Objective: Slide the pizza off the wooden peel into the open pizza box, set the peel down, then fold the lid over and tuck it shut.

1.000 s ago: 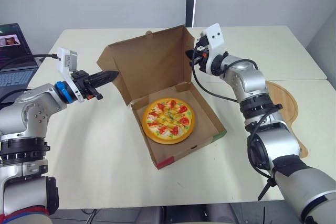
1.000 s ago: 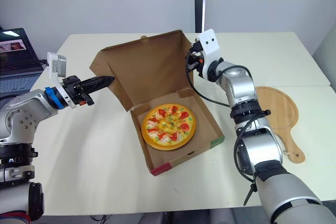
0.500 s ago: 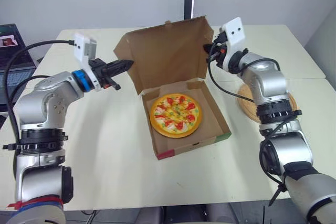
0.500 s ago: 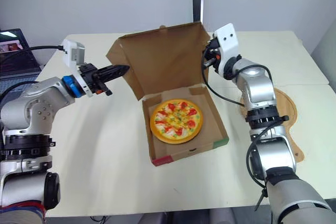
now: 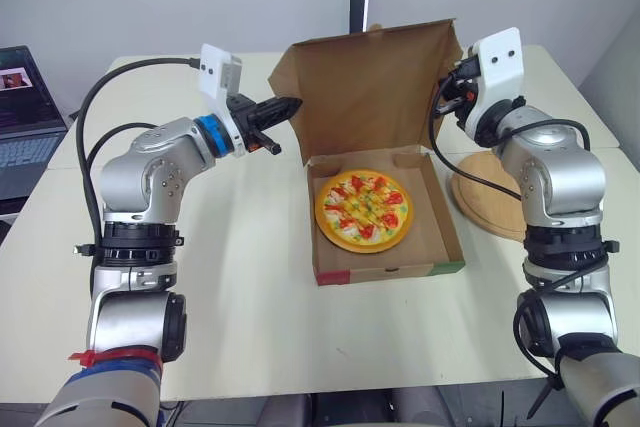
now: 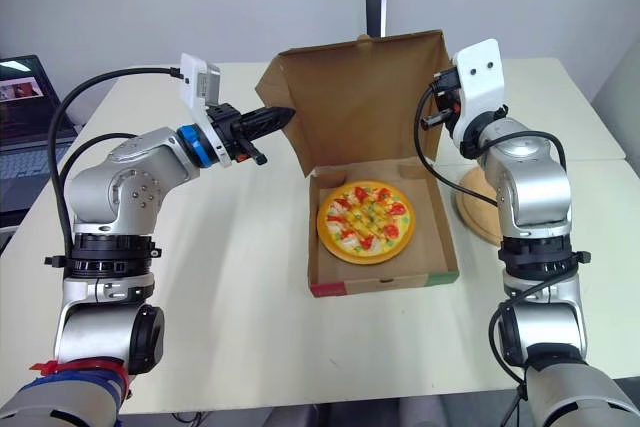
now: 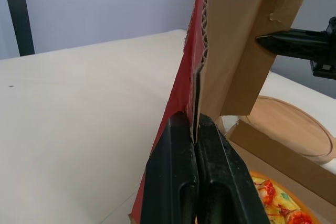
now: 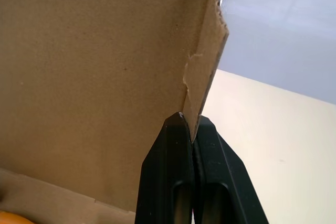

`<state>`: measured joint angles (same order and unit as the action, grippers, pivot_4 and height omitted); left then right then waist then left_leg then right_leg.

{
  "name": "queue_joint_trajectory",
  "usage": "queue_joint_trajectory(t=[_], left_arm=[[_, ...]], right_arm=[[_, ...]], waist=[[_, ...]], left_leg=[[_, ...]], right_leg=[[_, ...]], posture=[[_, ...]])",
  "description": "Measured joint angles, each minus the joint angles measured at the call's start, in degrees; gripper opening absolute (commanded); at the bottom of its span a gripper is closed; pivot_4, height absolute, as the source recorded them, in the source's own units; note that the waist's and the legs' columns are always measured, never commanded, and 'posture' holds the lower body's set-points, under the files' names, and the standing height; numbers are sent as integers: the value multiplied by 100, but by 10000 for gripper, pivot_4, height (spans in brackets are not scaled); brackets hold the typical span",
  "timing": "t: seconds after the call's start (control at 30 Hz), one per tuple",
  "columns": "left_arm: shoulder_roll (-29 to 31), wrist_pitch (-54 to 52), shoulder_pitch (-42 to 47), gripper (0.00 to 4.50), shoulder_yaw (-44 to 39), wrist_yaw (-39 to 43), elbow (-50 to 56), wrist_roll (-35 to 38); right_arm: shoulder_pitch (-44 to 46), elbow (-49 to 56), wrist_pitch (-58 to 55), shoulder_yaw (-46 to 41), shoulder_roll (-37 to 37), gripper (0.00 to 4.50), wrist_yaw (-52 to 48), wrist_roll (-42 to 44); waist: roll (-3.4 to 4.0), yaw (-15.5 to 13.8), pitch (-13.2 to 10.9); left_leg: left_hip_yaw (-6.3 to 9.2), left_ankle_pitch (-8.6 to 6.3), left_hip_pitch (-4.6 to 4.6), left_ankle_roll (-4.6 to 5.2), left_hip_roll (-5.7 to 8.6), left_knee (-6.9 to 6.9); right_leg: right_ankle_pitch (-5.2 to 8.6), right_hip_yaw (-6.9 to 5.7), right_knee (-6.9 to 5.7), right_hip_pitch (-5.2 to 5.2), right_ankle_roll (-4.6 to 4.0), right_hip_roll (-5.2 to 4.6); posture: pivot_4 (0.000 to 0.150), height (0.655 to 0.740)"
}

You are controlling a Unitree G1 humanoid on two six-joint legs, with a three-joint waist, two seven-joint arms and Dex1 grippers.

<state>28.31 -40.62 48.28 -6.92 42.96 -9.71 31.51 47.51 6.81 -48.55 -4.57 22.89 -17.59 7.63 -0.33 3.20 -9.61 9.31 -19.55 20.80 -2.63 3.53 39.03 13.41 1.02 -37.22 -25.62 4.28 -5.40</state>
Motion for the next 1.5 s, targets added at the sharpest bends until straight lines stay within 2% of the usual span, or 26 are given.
queue_joint_trajectory(t=[0.2, 0.37, 0.6, 1.1, 1.5], left_arm=[[-360, -32, 119, 0, 10, -171, -16, -46], [-504, -103, 154, 0, 30, -309, 27, -82], [-594, -413, -223, 0, -29, -502, 700, -4], [-829, -1277, -1027, 0, -481, -1130, 1896, 709], [-845, -1629, -1691, 0, -596, -1419, 2627, 1270]], right_arm=[[-336, 633, -484, -155, -72, 287, 331, 17], [-402, 713, -576, -228, -102, 287, 428, 17], [-547, 1052, -848, -235, -52, 287, 391, 61], [-928, 2385, -2126, -522, -460, 287, 584, 264], [-1690, 3566, -2868, -645, -737, 287, 667, 280]], waist=[[-1, -12, 1], [-1, 3, 1], [-1, -4, 2], [2, 1, 9], [-3, -13, 27]], left_leg=[[-1, 0, 0, 1, 2, 2], [-2, 0, 0, 1, 2, 2], [-2, 0, 0, 1, 1, 3], [-4, 0, -3, 1, 0, 3], [-5, 0, -8, 1, -1, 2]], right_leg=[[-1, 0, -2, 1, 1, -2], [-1, 1, -3, 1, 1, -1], [-1, 3, -3, 1, 1, -2], [-1, 5, -8, 2, 0, -1], [-1, 7, -8, 7, 0, -1]], posture=[[1500, 7400], [1500, 7400], [1500, 7400], [1500, 7400], [1500, 7400]])
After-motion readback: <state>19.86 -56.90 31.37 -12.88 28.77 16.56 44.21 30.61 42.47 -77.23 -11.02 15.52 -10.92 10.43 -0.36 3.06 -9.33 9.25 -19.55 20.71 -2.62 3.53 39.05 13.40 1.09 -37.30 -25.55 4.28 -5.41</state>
